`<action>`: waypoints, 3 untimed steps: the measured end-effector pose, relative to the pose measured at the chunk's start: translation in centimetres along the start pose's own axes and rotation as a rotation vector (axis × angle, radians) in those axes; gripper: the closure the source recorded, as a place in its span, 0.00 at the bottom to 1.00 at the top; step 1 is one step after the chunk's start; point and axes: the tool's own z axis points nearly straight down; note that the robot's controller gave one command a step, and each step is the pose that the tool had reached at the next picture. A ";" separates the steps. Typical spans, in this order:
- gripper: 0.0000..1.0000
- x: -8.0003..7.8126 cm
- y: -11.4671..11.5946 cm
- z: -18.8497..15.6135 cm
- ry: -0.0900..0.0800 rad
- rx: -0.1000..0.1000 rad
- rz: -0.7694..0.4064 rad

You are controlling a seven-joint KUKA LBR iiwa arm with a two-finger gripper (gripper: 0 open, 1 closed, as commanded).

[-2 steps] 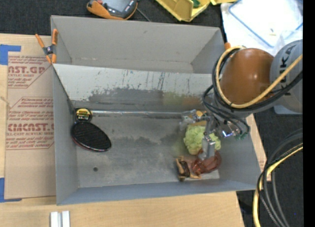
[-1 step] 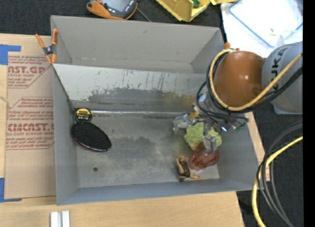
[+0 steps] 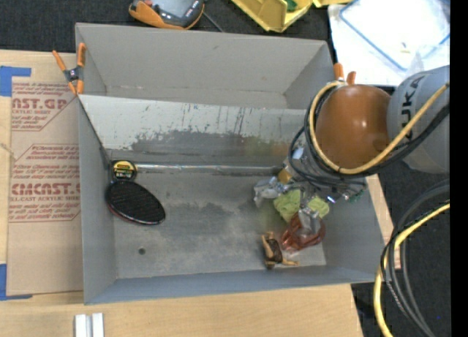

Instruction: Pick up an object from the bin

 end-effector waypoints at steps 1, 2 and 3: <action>0.00 -1.5 -1.2 2.1 0.000 -0.001 0.108; 0.00 -0.8 -1.2 2.1 -0.003 0.000 -0.008; 0.00 1.5 0.3 3.2 -0.004 0.000 -0.283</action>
Offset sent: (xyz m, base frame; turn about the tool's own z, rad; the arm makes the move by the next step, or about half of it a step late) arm -0.0194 -0.0218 0.0060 0.1763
